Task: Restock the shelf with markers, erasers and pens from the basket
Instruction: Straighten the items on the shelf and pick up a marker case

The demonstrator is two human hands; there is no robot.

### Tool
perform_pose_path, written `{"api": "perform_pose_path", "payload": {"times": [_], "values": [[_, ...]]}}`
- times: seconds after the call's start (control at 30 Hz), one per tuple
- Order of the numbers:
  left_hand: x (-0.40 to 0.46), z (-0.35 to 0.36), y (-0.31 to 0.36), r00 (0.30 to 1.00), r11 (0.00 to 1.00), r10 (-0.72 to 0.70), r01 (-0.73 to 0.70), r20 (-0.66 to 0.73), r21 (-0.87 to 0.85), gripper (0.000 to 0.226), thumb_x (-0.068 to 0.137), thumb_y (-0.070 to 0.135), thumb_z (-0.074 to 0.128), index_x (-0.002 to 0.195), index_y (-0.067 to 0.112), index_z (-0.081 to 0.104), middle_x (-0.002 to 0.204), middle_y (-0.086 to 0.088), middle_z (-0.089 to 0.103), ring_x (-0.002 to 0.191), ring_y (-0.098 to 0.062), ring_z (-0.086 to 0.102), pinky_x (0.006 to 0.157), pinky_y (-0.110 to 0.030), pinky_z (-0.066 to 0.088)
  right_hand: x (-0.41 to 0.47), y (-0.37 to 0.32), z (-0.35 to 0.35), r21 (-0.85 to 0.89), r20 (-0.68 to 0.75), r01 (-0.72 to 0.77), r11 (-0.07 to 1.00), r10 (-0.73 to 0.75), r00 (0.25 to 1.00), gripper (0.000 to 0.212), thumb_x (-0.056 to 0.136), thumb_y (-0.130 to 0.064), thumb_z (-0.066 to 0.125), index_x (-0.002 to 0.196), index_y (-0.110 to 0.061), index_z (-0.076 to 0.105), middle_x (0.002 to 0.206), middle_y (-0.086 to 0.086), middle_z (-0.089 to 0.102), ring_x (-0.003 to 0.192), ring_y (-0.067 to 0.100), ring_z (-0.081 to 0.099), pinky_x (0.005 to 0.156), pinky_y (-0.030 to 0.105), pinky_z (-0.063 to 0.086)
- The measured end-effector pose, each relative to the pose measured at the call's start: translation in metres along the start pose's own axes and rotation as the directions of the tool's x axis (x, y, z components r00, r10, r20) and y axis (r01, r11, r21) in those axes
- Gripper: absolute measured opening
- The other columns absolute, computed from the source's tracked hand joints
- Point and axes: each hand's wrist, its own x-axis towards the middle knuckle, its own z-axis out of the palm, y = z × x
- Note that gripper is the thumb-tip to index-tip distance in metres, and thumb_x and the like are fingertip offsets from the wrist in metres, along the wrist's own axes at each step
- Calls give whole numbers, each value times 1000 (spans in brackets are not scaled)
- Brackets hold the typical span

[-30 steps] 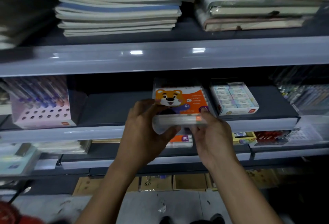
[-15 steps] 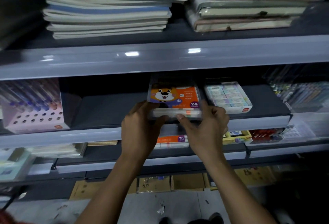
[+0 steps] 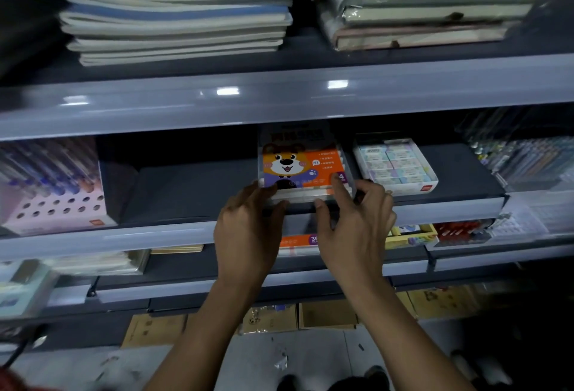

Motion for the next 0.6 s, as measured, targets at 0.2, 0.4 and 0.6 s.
{"api": "perform_pose_path", "payload": {"times": [0.2, 0.4, 0.6], "values": [[-5, 1, 5, 1000, 1000, 16, -16, -27, -3, 36, 99, 28, 71, 134, 20, 70, 124, -6, 72, 105, -23, 70, 84, -43, 61, 0, 1, -2, 33, 26, -6, 999, 5, 1000, 52, 95, -43, 68, 143, -24, 59, 135, 13, 44, 124, 30, 44, 92, 46, 43], [-10, -2, 6, 996, 998, -18, 23, -82, 66, 35, 97, 23, 73, 131, 17, 71, 124, -7, 65, 106, -27, 64, 88, -46, 56, 3, 8, -13, 83, 64, 60, 995, -65, 996, 56, 91, -39, 73, 141, -21, 58, 137, 14, 42, 125, 32, 41, 97, 43, 44], [-16, -22, -4, 981, 989, -25, 52, -195, 135, 19, 93, 19, 71, 111, 15, 74, 111, -5, 65, 101, -27, 62, 84, -47, 52, 0, -1, -19, 233, 41, 136, 963, -149, 988, 39, 91, -30, 72, 127, -18, 64, 134, 11, 46, 126, 29, 45, 98, 27, 37]]}}
